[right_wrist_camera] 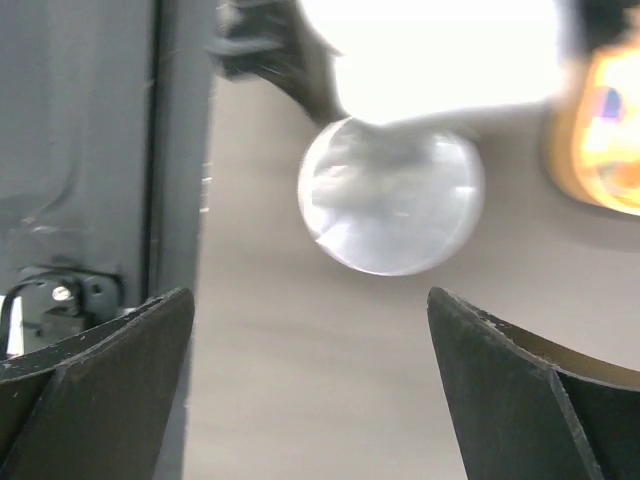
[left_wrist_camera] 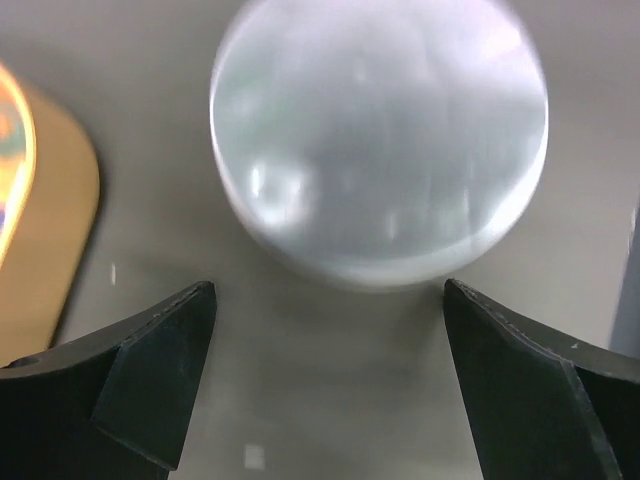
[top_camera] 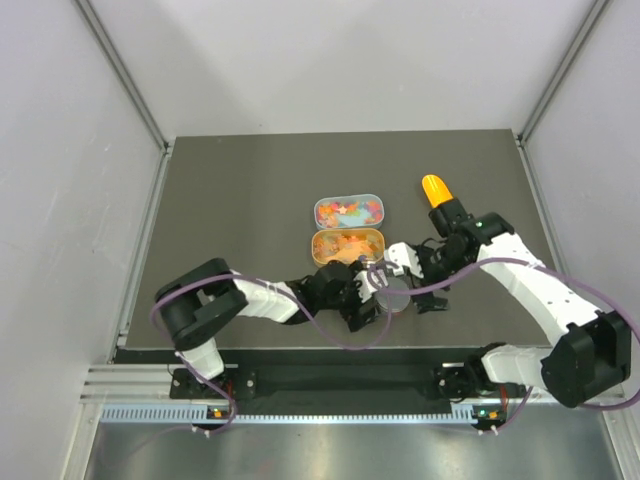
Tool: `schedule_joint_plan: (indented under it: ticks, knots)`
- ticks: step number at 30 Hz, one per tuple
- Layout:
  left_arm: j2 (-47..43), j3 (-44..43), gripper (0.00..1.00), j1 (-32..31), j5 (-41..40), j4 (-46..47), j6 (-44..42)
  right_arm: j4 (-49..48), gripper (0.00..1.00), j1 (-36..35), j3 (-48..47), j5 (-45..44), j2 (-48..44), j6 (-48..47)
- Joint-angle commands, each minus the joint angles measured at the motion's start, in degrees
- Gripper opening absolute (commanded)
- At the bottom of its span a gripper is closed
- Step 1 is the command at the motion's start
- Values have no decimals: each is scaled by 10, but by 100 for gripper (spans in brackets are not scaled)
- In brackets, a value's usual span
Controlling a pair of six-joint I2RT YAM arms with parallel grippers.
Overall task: Pack the candies
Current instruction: Reset both arms
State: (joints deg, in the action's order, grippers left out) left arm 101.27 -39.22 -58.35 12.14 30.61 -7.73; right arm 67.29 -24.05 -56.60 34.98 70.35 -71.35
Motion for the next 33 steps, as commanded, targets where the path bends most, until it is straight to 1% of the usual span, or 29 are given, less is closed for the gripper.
schedule_joint_plan:
  ticks: [1,3,6,7,8,9,10,11,12,13,14,15,17,18,20,21,23,24,26,27,30,32,33]
  knots:
    - [-59,22,99,4,2,-196,-38,7,100,16,-58,-2,15,27]
    - [-87,23,99,4,14,-226,-49,-4,100,21,-82,-4,29,48]
    - [-160,26,99,8,24,-274,-58,-37,100,31,-108,-11,36,102]
    - [-205,23,99,8,16,-282,-59,-50,100,47,-114,-11,33,118]
    - [-223,18,99,8,-10,-302,-62,-85,100,56,-120,-14,30,168]
    - [-241,-2,99,9,-32,-323,-62,-104,100,65,-128,-20,26,196]
    - [-270,-15,99,14,-50,-336,-67,-125,100,81,-132,-39,17,256]
    - [-281,-29,99,22,-73,-353,-70,-166,100,91,-135,-48,10,287]
    - [-290,-57,99,49,-81,-376,-73,-188,100,114,-134,-66,-5,313]
    - [-302,-73,99,66,-87,-388,-71,-209,100,124,-129,-80,-15,363]
    - [-306,-86,99,84,-110,-395,-70,-244,100,132,-126,-94,-26,384]
    - [-312,-109,99,117,-127,-402,-65,-260,100,145,-118,-119,-45,400]
    - [-316,-127,99,142,-189,-400,-49,-303,100,151,-105,-153,-66,444]
    - [-317,-143,99,160,-246,-398,-48,-310,100,153,-96,-176,-81,453]
    - [-322,-164,99,177,-276,-392,-60,-306,100,154,-105,-198,-86,480]
    - [-327,-169,99,196,-291,-390,-61,-305,100,153,-108,-222,-88,494]
    - [-347,-171,99,212,-309,-370,-58,-307,100,153,-113,-255,-90,535]
    - [-362,-169,99,228,-326,-362,-48,-327,100,159,-108,-304,-101,571]
    - [-376,-163,99,249,-332,-359,-39,-343,100,167,-83,-355,-122,599]
    - [-384,-150,99,272,-335,-357,-30,-345,100,173,-77,-406,-137,605]
    - [-413,-122,99,314,-339,-361,-3,-352,100,176,-49,-494,-162,613]
    - [-420,-118,99,332,-342,-368,17,-353,100,180,-35,-516,-172,607]
    - [-425,-117,99,351,-339,-369,25,-355,100,183,-32,-526,-183,607]
